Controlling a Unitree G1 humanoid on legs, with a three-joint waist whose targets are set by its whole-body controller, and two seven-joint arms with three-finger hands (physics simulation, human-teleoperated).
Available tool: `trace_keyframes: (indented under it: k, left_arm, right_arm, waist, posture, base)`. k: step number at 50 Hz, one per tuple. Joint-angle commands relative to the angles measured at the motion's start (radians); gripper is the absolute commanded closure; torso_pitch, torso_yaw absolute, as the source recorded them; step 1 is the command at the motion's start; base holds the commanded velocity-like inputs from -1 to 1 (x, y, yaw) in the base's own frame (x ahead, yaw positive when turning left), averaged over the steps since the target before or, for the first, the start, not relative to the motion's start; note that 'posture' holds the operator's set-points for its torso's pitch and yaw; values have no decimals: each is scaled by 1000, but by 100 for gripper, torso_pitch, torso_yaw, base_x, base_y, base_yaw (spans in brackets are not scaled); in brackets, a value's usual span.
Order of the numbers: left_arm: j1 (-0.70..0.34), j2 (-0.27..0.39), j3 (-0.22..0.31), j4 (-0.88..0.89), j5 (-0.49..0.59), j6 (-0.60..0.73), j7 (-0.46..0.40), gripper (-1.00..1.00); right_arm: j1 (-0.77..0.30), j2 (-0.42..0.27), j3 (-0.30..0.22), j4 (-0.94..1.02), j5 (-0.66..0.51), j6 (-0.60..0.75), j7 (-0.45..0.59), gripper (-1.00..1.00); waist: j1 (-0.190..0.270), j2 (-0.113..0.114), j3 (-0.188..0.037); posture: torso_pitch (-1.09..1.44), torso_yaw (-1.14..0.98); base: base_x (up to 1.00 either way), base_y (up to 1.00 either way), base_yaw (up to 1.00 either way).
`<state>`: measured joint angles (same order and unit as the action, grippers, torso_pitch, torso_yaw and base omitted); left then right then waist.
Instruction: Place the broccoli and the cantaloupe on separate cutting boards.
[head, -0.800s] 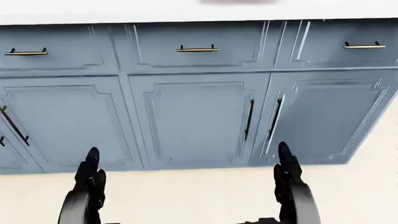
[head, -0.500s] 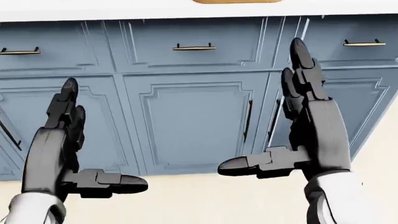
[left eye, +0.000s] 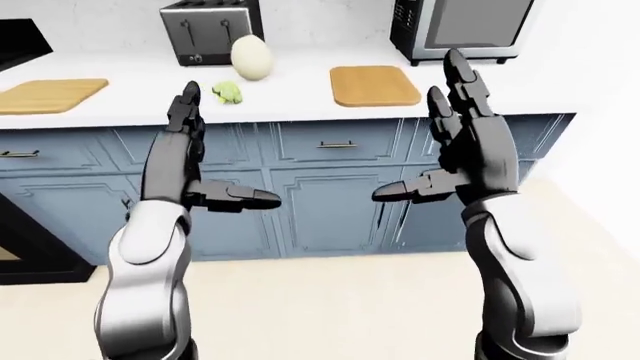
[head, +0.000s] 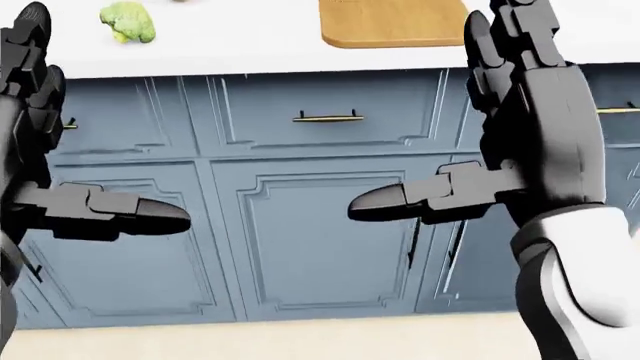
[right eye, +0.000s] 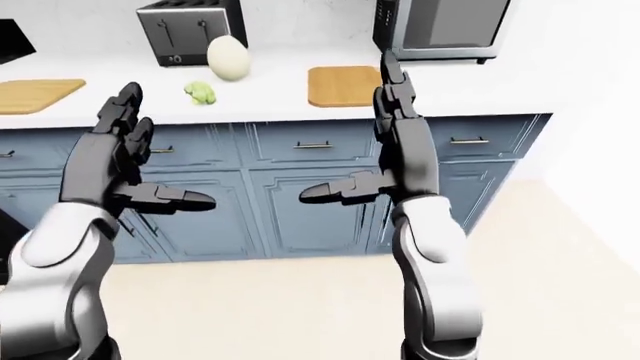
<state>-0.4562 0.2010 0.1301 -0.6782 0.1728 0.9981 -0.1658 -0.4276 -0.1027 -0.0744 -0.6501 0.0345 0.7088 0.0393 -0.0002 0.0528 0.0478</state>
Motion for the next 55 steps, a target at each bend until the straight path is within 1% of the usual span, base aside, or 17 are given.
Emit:
trace_keyframes:
  k: [1,3,9,12,13,14,17,23,26,27,28,40,49,51,53,54,55]
  left_arm:
    - [-23,1,0,-30,11,-14,0,-100]
    - [-19,4,4,-43,14,-5,-6,-100]
    - [-5,7,15,-55,21,2,-10,-100]
    - [0,10,22,-67,22,7,-13,-100]
    - [1,10,17,-62,24,5,-12,-100]
    - [0,9,17,-60,24,3,-13,-100]
    - [1,9,13,-58,28,3,-14,-100]
    - [-16,36,31,-95,44,57,-37,-100]
    - [-14,37,31,-103,49,61,-43,-100]
    - [-15,38,31,-105,51,63,-44,-100]
    - [-14,38,33,-110,52,67,-45,-100]
    - [-11,58,49,-154,64,110,-70,-100]
    - [0,60,49,-159,70,113,-77,-100]
    - [-3,65,56,-166,73,124,-83,-100]
    - [-2,66,59,-169,75,126,-84,-100]
    - [-2,68,59,-172,75,129,-87,-100]
    - [-1,68,59,-175,76,130,-88,-100]
  right_arm:
    - [-25,-7,-4,-22,0,-19,-4,-100]
    - [-4,-4,4,-18,-5,-45,2,-100]
    - [-2,-2,7,-5,-19,-60,9,-100]
    - [4,5,14,-11,-24,-58,11,-100]
    - [-25,1,7,-23,-21,-18,10,-100]
    - [-17,3,10,-23,-21,-26,11,-100]
    - [-4,2,16,-21,-26,-42,17,-100]
    - [-9,1,21,-24,-45,-39,31,-100]
    - [-17,4,26,-26,-56,-33,39,-100]
    - [-20,5,31,-31,-60,-31,41,-100]
    - [-22,9,29,-30,-59,-35,44,-100]
    - [-23,4,23,-27,-70,-41,56,-100]
    - [-16,9,25,-19,-74,-55,60,-100]
    - [-19,9,29,-20,-76,-55,62,-100]
    - [-37,6,25,-21,-77,-34,64,-100]
    - [-32,7,27,-21,-78,-39,64,-100]
    - [-42,5,27,-28,-79,-23,65,-100]
  waist:
    - [-1,15,-21]
    - [1,26,-14]
    - [15,-47,-12]
    - [17,-123,-36]
    - [3,-86,-22]
    - [10,-105,-19]
    - [-1,-99,-26]
    - [-15,-33,-14]
    - [-14,50,-79]
    - [-3,22,-42]
    - [-5,37,-28]
    - [19,-98,-54]
    - [-3,-48,-23]
    - [-7,-13,-24]
    - [-7,62,-50]
    - [-2,14,-43]
    - [-5,28,-41]
  posture:
    - [0,0]
    - [0,0]
    - [0,0]
    - [0,0]
    - [0,0]
    - [0,0]
    - [0,0]
    - [0,0]
    - [0,0]
    - [0,0]
    - [0,0]
    - [0,0]
    - [0,0]
    - [0,0]
    - [0,0]
    - [0,0]
    - [0,0]
  base:
    - [30,0,0]
    - [30,6,0]
    - [30,12,0]
    - [30,12,0]
    - [30,12,0]
    - [30,12,0]
    - [30,13,0]
    - [29,13,0]
    - [12,14,0]
    - [10,13,0]
    - [8,14,0]
    - [6,10,0]
    - [6,9,0]
    - [5,9,0]
    - [3,9,0]
    - [2,9,0]
    - [3,9,0]
